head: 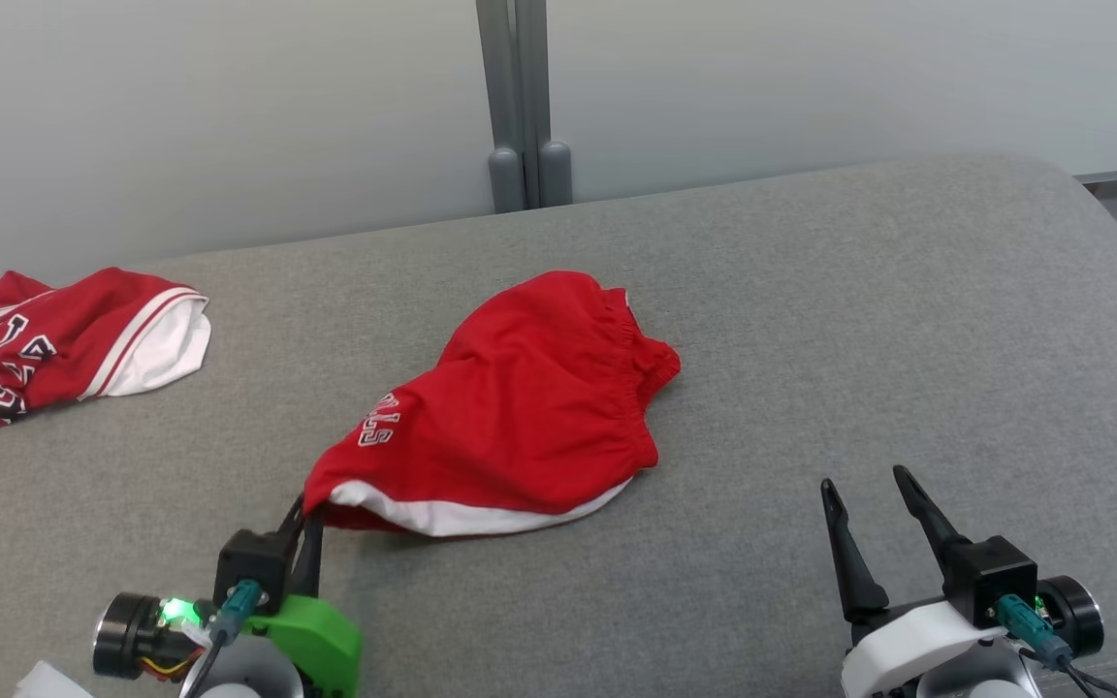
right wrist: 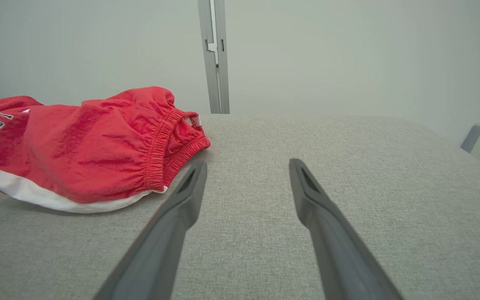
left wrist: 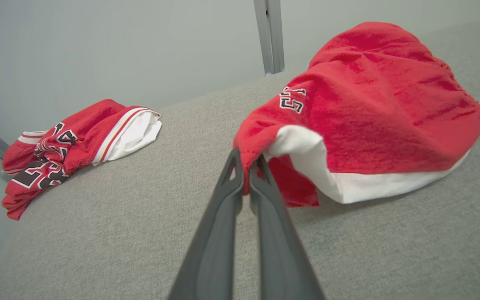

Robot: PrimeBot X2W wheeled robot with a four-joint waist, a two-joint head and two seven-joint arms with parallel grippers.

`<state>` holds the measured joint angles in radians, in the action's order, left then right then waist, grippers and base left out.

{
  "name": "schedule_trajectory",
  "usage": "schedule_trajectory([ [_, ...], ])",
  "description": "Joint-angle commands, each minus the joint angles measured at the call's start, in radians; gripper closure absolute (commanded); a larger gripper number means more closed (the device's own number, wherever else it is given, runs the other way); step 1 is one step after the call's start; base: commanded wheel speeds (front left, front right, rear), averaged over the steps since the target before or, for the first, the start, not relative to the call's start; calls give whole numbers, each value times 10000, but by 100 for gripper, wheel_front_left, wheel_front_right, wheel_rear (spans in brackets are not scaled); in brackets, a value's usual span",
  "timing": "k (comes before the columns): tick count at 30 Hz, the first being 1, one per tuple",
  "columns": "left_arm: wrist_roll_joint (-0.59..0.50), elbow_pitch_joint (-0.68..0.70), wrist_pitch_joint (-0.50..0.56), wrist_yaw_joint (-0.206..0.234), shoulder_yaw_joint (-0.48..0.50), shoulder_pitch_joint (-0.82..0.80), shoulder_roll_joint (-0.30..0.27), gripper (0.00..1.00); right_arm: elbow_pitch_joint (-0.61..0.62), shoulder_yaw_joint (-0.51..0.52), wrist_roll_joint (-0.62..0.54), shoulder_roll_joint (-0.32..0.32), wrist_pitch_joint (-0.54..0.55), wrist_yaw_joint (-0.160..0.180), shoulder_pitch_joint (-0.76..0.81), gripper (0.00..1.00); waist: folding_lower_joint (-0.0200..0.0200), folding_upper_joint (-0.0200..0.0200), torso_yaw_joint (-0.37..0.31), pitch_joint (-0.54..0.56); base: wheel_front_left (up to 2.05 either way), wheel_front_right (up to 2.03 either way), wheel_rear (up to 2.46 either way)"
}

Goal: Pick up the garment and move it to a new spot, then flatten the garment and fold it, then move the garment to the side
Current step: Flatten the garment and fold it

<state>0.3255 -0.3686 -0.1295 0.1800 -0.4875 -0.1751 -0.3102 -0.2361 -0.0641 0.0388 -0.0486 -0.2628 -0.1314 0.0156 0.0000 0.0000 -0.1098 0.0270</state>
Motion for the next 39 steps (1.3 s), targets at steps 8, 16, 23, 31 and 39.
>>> schedule_trajectory([
  [8,336,-1203,-257,144,255,363,-153,100,-98,24,-274,-28,-31,14,-82,0,0,0,-433,-372,0,0,0],
  [16,624,-2563,-796,26,481,-87,14,24,-150,119,-338,-28,-31,14,-184,0,0,0,-525,-483,0,0,0],
  [23,830,-3111,-1198,18,801,-351,130,0,-158,152,-263,-28,-31,14,-132,0,0,0,-295,-353,0,0,0],
  [31,887,-2431,-1360,-65,1123,-386,219,0,-111,207,-205,-28,-31,14,-29,0,0,0,202,-177,0,0,0],
  [39,631,-839,-1359,23,1270,295,737,0,-79,232,-119,-29,-31,14,-44,0,0,0,574,-27,0,0,0],
])
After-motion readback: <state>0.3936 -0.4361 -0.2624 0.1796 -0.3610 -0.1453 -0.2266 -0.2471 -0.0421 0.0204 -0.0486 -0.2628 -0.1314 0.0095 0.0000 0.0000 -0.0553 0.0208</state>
